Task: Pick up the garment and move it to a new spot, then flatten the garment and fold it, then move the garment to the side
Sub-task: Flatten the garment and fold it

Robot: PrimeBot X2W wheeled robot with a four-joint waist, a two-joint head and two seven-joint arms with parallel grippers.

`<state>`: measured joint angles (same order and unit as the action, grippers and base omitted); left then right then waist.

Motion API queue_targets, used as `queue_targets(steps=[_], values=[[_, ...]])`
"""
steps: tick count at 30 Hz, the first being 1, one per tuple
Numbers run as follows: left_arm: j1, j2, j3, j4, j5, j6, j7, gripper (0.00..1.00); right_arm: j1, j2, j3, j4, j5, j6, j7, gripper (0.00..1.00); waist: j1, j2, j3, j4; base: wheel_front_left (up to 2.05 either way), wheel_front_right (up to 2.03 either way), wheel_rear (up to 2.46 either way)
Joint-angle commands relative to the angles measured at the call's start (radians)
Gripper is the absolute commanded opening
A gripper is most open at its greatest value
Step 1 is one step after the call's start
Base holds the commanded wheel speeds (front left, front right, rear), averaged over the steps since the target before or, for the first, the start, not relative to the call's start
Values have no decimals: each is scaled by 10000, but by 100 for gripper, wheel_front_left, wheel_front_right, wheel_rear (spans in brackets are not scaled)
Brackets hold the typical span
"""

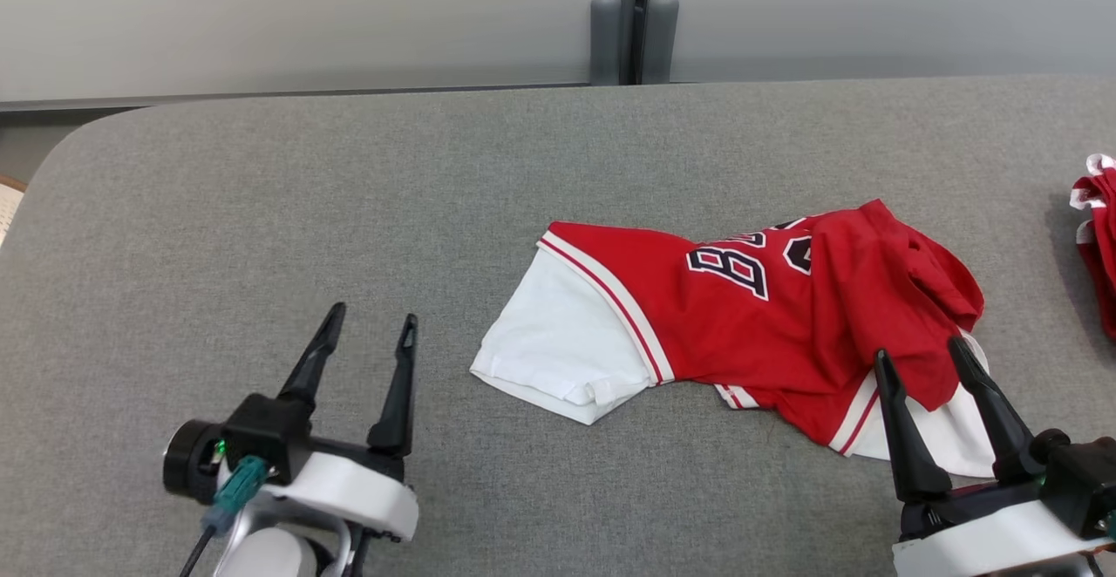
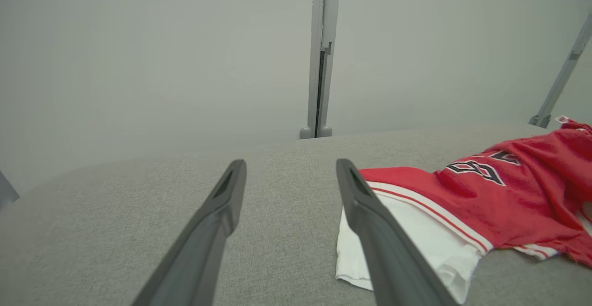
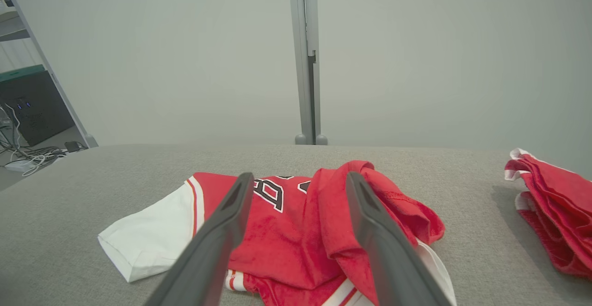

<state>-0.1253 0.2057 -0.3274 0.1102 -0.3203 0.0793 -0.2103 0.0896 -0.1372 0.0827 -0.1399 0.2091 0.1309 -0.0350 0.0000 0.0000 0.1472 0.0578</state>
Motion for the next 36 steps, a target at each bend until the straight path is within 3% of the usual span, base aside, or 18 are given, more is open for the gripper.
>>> queue_targets(steps=[1, 7, 15, 16, 17, 18, 26, 36], values=[[-319, -88, -130, 187, 22, -117, 123, 100, -129, -24, 3, -21, 60, -4, -8, 100, 0, 0, 140, -21, 0, 0, 0], [-1393, -632, -726, 1925, -344, -683, 1085, 100, -430, -75, 111, 113, 165, -4, -102, 100, 0, 0, 670, -284, 0, 0, 0], [-2138, -1072, -787, 4248, -1020, -1061, 1816, 100, -562, 9, -25, 507, 297, -4, -253, 100, 0, 0, 1069, -692, 0, 0, 0], [-2212, -1074, -796, 4436, -1076, -1104, 1882, 80, -554, 10, -86, 551, 319, -4, -275, 100, 0, 0, 1095, -722, 0, 0, 0], [-2260, -1087, -821, 4601, -1116, -1171, 1929, 43, -541, 20, -152, 602, 367, -4, -280, 100, 0, 0, 1122, -750, 0, 0, 0], [-2301, -1101, -838, 4742, -1150, -1207, 1925, 0, -524, 20, -229, 665, 385, -4, -268, 100, 0, 0, 1144, -779, 0, 0, 0], [-2559, -1097, -851, 5271, -1194, -1276, 1581, 0, -618, -381, -854, 1393, 704, -4, -78, 100, 0, 0, 1222, -775, 0, 0, 0], [-2932, -1153, -997, 5666, -1145, -1260, 1175, 0, -1769, -1206, -180, 2425, 1548, -2, 387, 100, 0, 0, 1490, -494, 0, 0, 0]])
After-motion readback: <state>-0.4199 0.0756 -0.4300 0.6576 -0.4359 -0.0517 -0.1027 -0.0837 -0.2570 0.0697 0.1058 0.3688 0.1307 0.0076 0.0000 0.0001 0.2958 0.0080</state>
